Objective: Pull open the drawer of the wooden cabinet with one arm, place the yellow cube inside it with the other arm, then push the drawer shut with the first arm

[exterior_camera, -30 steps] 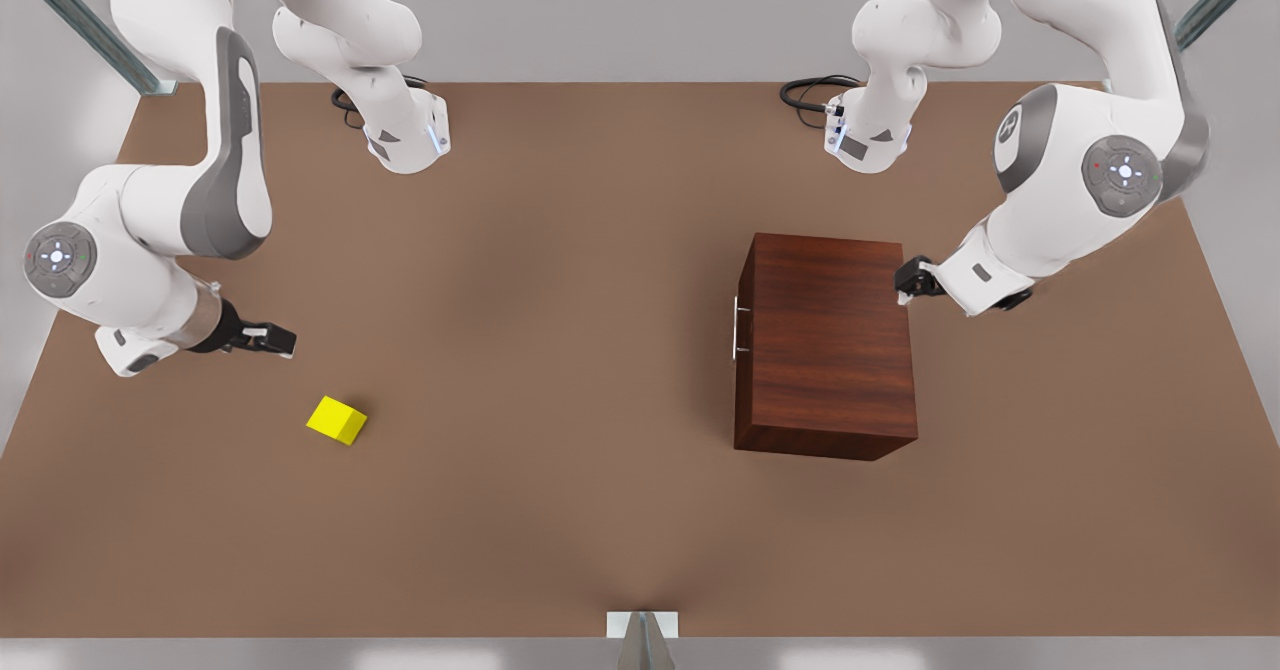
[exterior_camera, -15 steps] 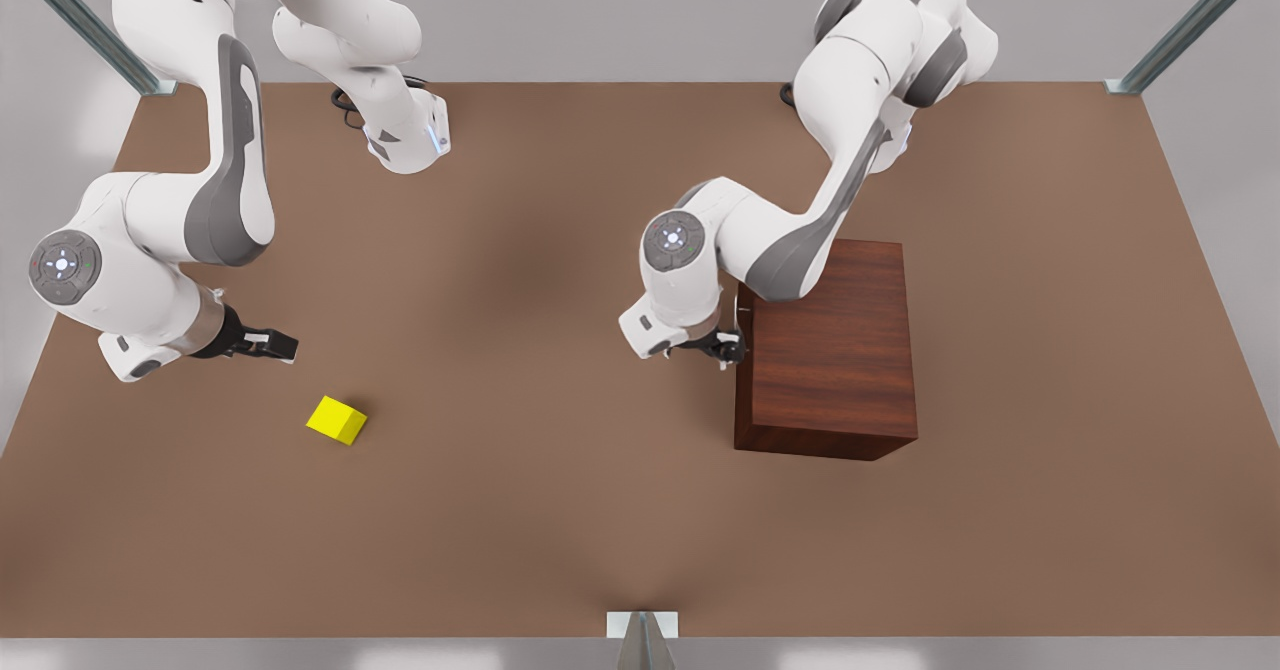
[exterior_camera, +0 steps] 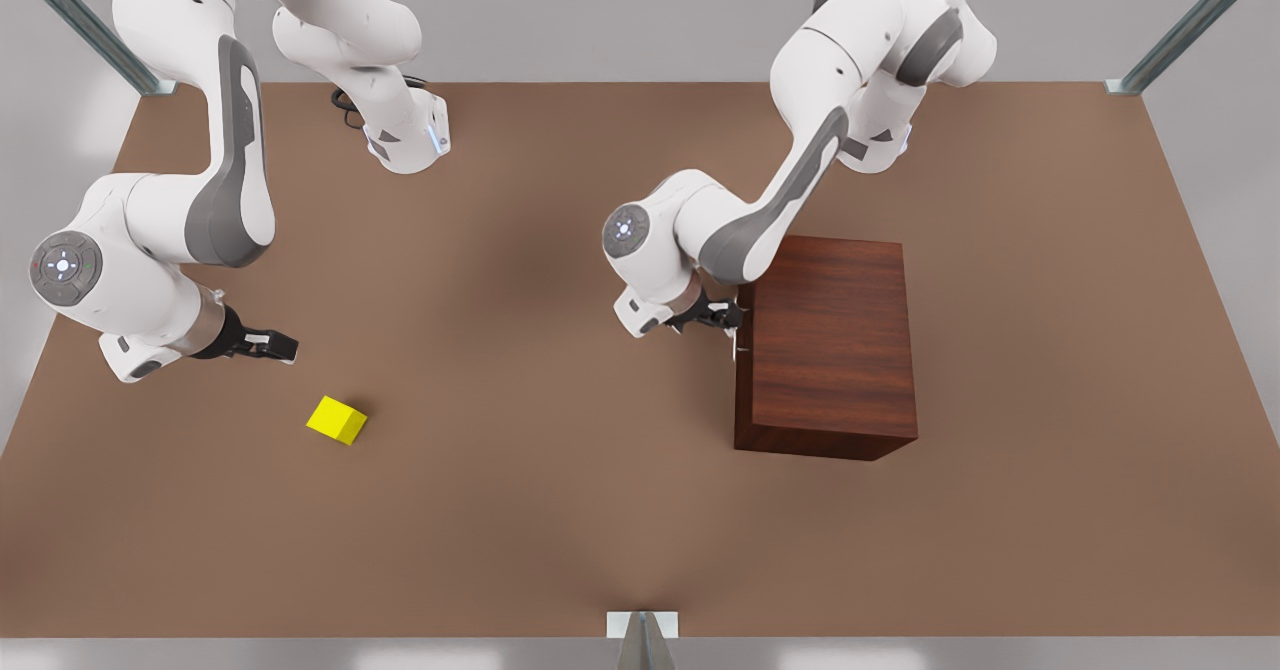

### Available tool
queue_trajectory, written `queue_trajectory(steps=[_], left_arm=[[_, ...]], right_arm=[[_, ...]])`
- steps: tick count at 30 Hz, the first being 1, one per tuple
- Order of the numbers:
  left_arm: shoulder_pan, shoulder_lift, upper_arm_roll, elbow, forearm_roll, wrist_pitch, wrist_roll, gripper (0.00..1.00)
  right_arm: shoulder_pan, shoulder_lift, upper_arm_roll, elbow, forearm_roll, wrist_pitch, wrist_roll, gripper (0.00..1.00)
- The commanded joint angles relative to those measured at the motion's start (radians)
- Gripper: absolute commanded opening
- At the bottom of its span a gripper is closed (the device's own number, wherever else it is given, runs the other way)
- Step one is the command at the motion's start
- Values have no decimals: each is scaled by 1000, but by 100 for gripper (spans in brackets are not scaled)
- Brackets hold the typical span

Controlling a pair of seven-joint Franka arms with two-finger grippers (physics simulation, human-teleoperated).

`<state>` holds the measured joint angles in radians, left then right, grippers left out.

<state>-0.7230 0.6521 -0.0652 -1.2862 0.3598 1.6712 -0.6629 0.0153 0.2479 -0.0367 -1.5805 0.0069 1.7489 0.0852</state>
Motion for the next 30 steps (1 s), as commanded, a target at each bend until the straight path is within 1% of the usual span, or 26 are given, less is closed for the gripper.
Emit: queue_trajectory(steps=[1, 9, 15, 20, 30], left_arm=[[1, 1, 1, -2, 22, 16, -211, 100], [-3, 0, -1, -62, 38, 35, -213, 100], [-1, 0, -1, -70, 36, 35, -216, 100], [-1, 0, 1, -105, 38, 35, -244, 100], [-6, 9, 1, -105, 71, 45, -271, 100]], right_arm=[[0, 1, 0, 0, 1, 0, 2, 100], [9, 4, 0, 0, 1, -6, 8, 100], [9, 8, 0, 0, 1, -6, 13, 100], [9, 10, 0, 0, 1, -6, 15, 100], [9, 11, 0, 0, 1, -6, 13, 100]])
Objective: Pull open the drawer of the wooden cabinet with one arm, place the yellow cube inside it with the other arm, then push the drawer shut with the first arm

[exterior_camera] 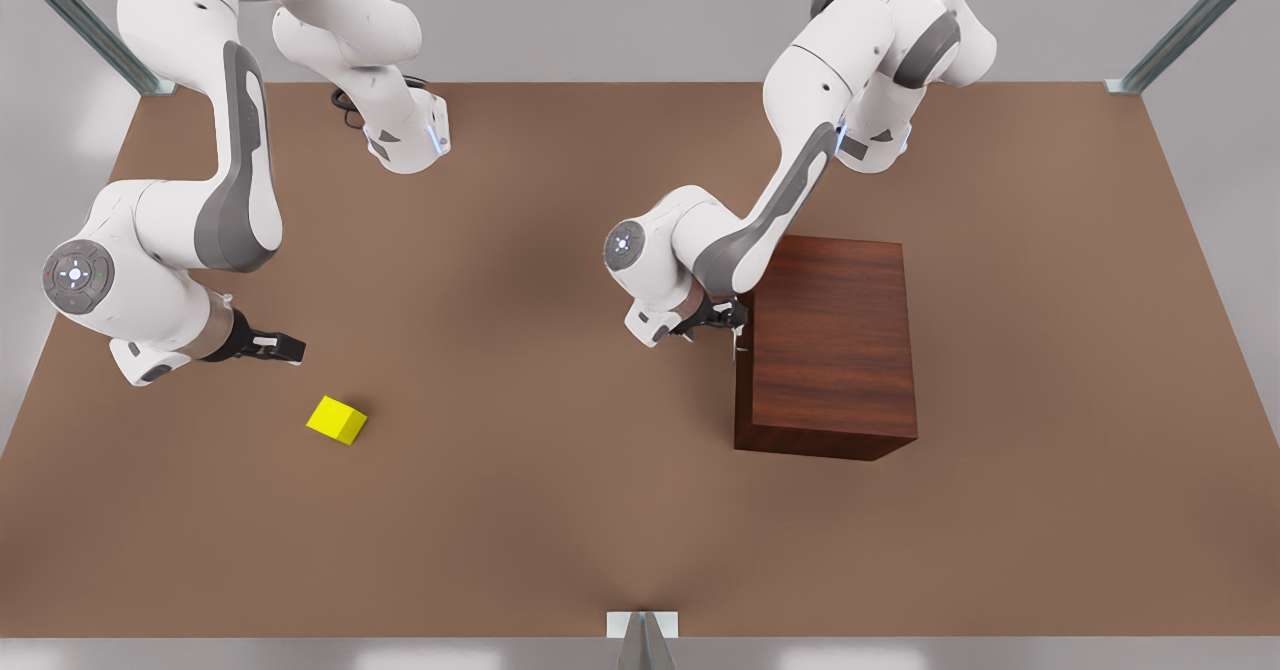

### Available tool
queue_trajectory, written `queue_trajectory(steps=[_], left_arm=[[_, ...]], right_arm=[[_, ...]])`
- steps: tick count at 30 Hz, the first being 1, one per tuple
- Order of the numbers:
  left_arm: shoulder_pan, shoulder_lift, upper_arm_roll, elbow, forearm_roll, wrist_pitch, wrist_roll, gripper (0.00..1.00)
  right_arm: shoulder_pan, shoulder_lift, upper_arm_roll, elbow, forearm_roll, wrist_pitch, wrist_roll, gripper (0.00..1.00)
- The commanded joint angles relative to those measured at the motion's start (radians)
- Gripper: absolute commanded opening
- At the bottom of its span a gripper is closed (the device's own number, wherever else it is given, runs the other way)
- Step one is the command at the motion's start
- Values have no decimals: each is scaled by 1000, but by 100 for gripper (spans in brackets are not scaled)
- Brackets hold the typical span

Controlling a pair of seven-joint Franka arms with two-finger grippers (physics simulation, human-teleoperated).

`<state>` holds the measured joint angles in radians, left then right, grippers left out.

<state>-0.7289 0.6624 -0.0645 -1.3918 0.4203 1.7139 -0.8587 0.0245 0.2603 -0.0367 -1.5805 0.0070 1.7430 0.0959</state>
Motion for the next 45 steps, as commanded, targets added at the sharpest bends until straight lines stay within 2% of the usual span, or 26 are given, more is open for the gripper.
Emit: queue_trajectory(steps=[1, 31, 45], left_arm=[[-1, -1, 0, 0, 23, 0, -76, 100], [-17, 28, 0, -23, 61, 13, -122, 100], [-12, 28, -3, -3, 11, 21, -122, 100]], right_arm=[[0, -1, 0, 0, 1, 0, 1, 100], [-2, 11, 0, 0, 2, 0, 4, 100], [-2, 13, 0, 0, 1, 1, 1, 100]])
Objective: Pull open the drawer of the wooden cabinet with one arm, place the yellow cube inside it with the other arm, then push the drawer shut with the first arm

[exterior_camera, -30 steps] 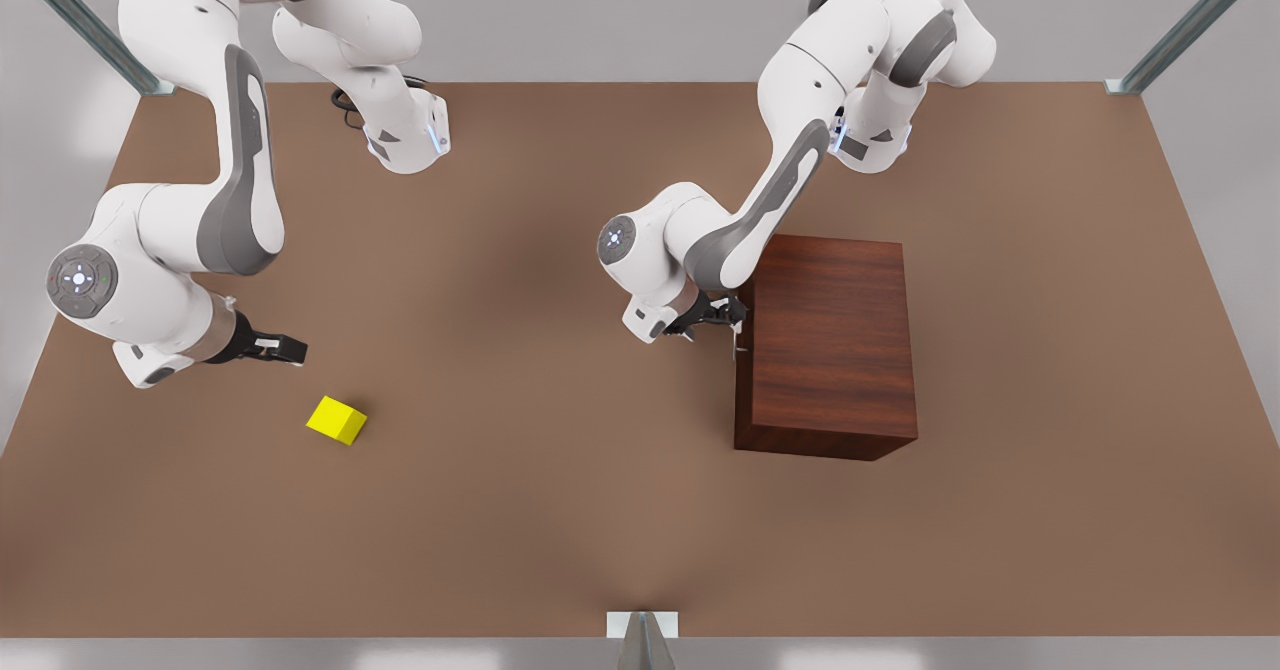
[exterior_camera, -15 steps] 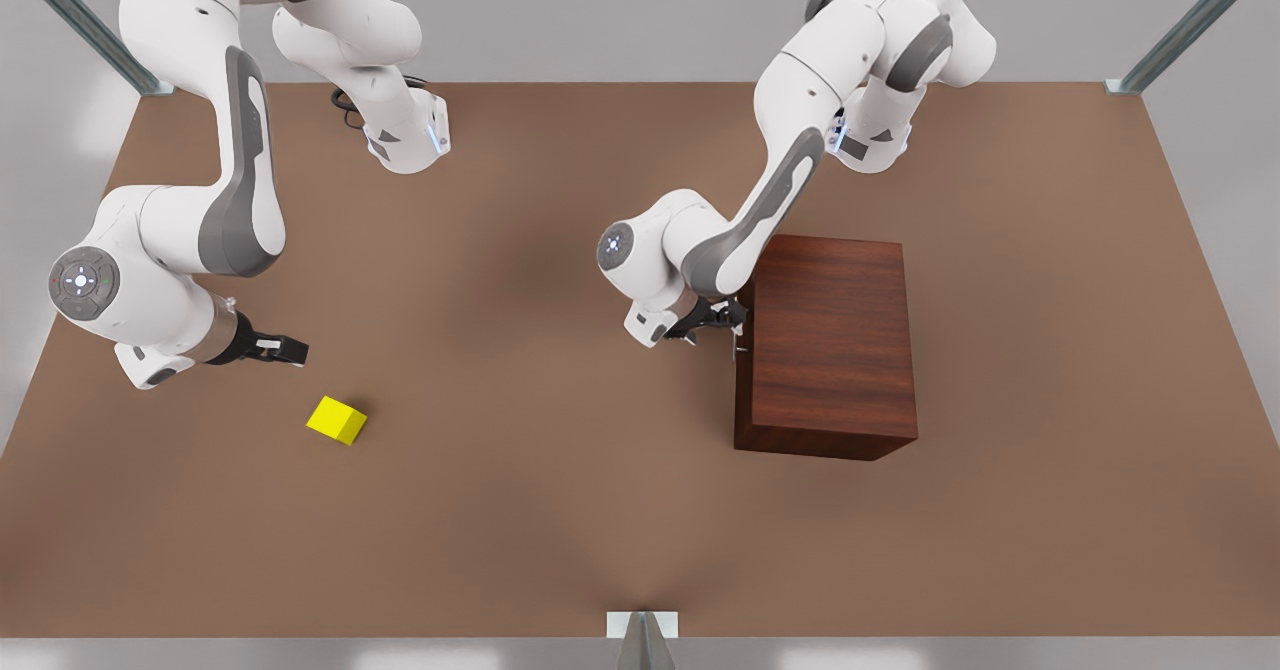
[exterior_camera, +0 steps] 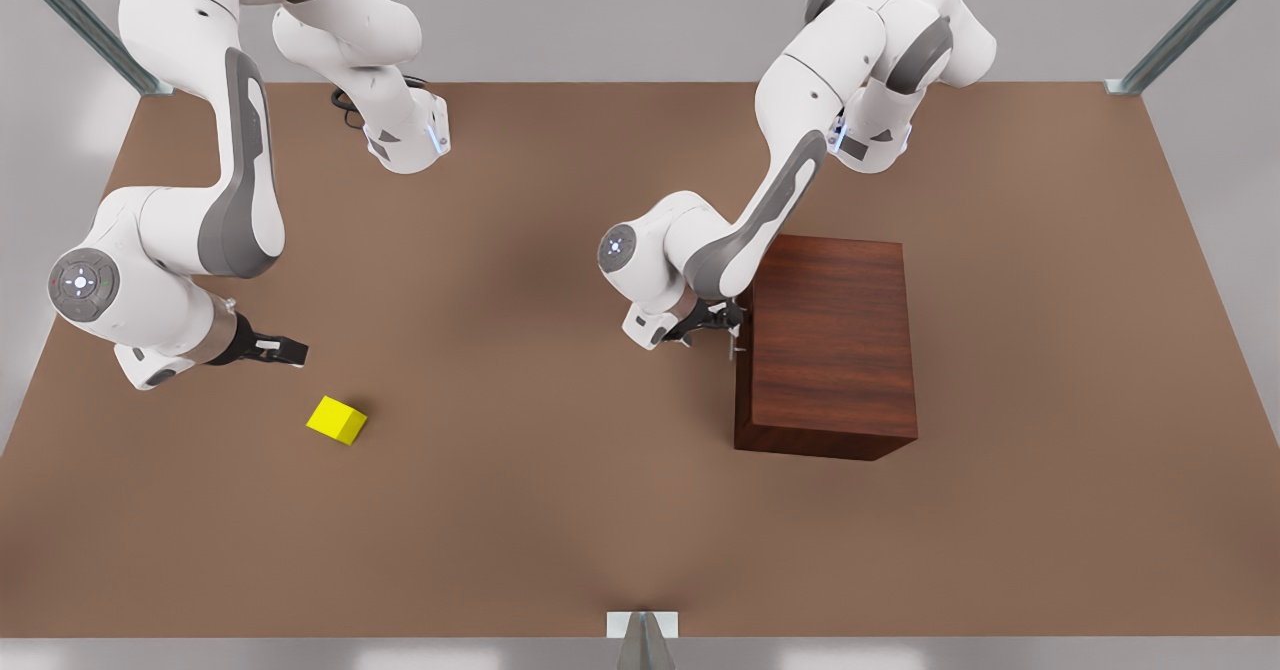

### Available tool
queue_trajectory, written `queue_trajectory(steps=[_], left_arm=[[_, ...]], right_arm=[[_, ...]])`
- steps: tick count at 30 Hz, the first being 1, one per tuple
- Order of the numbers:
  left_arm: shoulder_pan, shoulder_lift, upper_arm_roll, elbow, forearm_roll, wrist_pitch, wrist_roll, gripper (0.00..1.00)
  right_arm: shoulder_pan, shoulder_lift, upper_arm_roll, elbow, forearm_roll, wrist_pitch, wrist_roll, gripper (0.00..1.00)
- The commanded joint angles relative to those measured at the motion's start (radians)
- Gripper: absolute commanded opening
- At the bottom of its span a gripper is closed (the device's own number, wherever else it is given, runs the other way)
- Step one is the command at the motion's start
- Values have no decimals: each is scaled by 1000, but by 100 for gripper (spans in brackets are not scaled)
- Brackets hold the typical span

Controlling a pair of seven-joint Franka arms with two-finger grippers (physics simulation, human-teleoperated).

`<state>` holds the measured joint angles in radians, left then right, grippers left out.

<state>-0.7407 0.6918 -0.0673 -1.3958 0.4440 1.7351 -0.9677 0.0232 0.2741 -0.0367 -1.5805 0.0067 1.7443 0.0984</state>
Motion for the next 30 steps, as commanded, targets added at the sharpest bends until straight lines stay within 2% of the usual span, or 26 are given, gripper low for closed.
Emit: queue_trajectory(steps=[1, 30], left_arm=[[-2, -1, 0, 1, -15, 0, -13, 100], [18, -1, -2, 21, -94, 57, 15, 100]], right_arm=[[0, -1, 0, 0, 1, 0, 0, 100], [0, 4, 0, 0, -1, 0, -2, 100]])
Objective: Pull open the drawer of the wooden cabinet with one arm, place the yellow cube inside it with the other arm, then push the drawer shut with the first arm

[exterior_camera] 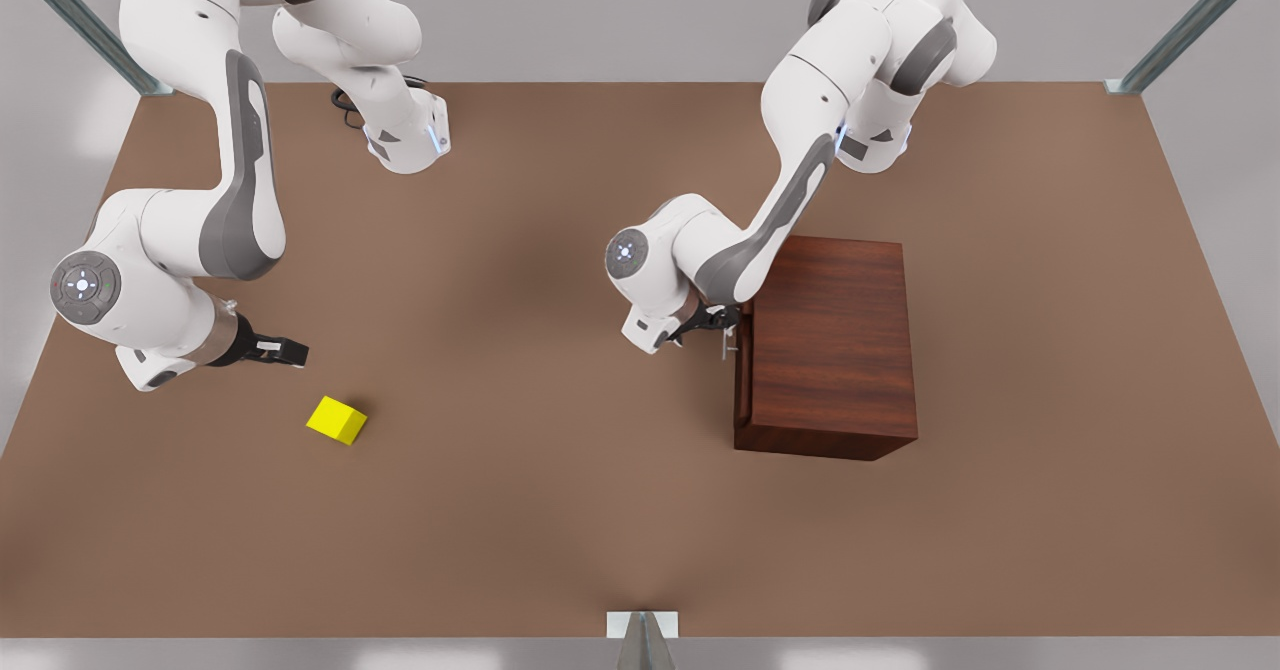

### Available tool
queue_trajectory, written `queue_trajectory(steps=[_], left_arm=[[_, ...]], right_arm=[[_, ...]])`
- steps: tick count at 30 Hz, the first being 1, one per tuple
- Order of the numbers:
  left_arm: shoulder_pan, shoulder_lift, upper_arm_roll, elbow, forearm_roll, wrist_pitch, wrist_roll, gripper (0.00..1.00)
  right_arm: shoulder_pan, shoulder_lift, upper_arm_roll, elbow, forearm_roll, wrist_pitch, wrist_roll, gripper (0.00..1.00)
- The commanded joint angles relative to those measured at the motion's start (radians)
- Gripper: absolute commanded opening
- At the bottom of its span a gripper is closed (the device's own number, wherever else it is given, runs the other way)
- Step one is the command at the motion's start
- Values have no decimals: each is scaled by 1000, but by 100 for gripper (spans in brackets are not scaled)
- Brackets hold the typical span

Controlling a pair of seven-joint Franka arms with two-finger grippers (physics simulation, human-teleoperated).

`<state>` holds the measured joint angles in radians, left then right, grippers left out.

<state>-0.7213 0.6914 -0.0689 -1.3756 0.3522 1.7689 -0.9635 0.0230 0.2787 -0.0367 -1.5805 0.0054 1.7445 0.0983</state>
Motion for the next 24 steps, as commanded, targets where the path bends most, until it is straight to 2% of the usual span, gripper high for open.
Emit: queue_trajectory(steps=[1, 24], left_arm=[[-3, -1, 0, 1, -1, 23, 14, 100], [-12, 17, -12, 30, -38, 66, 77, 100]], right_arm=[[0, -1, 0, 0, 1, 0, -2, 100], [0, 7, -2, 16, 1, 4, -2, 100]])
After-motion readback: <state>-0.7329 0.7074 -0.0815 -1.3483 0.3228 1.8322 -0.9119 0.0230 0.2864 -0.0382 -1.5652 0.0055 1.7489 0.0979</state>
